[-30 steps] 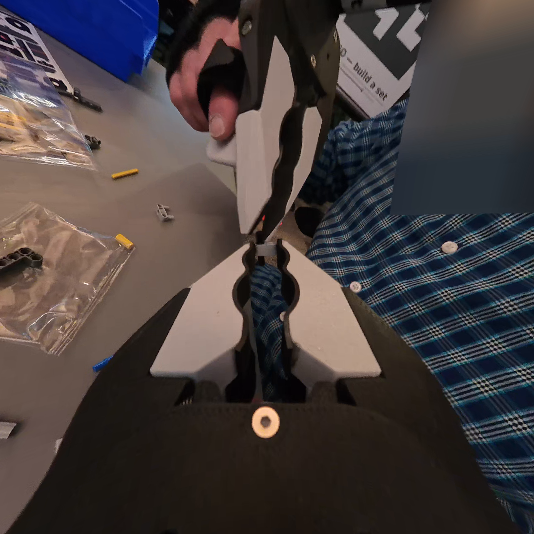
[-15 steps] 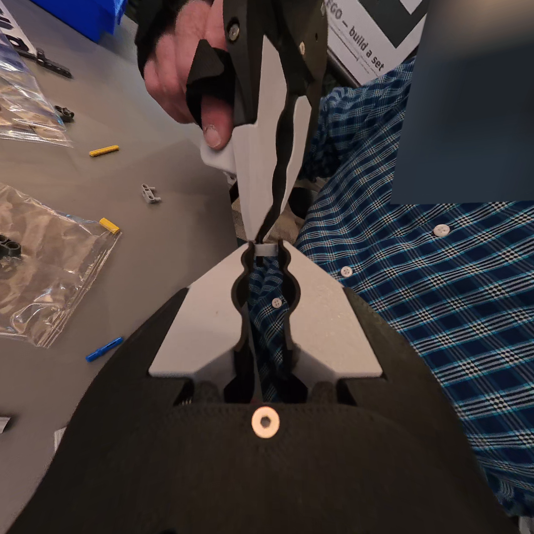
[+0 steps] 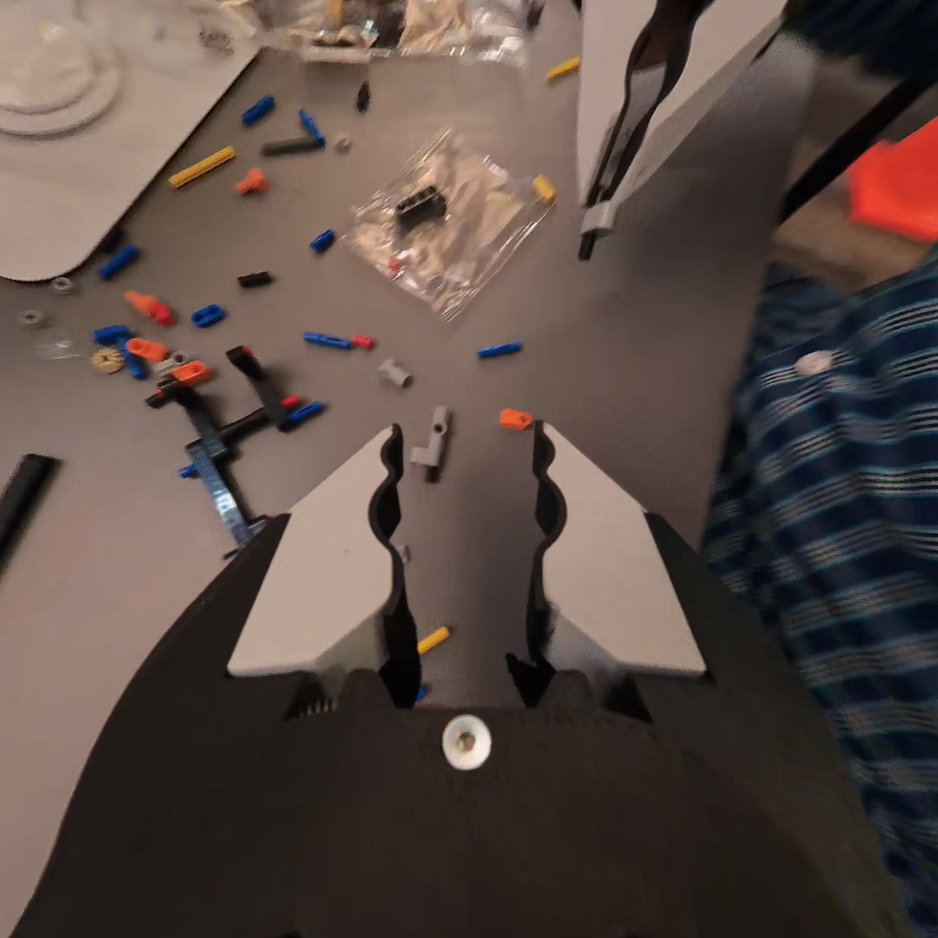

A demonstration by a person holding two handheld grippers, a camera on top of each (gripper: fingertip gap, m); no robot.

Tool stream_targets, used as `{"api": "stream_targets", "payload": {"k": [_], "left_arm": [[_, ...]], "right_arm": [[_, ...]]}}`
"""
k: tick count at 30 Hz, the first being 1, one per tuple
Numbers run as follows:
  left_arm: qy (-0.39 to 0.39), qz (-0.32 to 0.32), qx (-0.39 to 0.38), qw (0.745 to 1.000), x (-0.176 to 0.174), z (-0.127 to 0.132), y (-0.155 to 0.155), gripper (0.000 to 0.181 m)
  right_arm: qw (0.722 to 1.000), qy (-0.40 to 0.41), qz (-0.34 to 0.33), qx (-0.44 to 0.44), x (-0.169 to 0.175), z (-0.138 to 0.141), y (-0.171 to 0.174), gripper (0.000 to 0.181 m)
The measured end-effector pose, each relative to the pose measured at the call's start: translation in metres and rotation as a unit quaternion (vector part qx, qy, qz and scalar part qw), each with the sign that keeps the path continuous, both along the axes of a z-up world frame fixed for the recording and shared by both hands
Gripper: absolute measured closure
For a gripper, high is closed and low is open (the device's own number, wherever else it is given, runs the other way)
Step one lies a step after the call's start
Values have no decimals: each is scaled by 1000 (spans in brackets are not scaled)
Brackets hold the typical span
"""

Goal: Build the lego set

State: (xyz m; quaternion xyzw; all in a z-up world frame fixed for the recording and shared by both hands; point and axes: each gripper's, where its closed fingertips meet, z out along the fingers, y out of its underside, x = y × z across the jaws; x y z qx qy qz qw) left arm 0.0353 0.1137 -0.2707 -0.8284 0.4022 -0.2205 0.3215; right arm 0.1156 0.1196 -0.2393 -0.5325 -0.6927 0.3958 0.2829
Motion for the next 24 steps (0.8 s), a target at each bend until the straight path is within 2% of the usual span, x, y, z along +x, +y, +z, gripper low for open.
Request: {"api": "stream_targets", "payload": {"k": [4,12,16,21,24], "left_arm": [[84,-15,24,996,-7,-25,10,138],[150,-69,24,986,2,-50,17,159],[131,-78,-2,988,6,-56,15,177],[129,-75,15,989,5,-56,18,177],[116,-65,46,990,10,-44,21,177]], "right_arm": [[999,-10,-22,-24,-7,-9,7,179],[995,-27,-47,-82,-15,-23,12,179],[992,-28,-60,-110,-17,-25,15,179],[983,-20,-80,-162,-19,-25,20,180],[977,-12,-92,-193,-22,-22,23,179]]}}
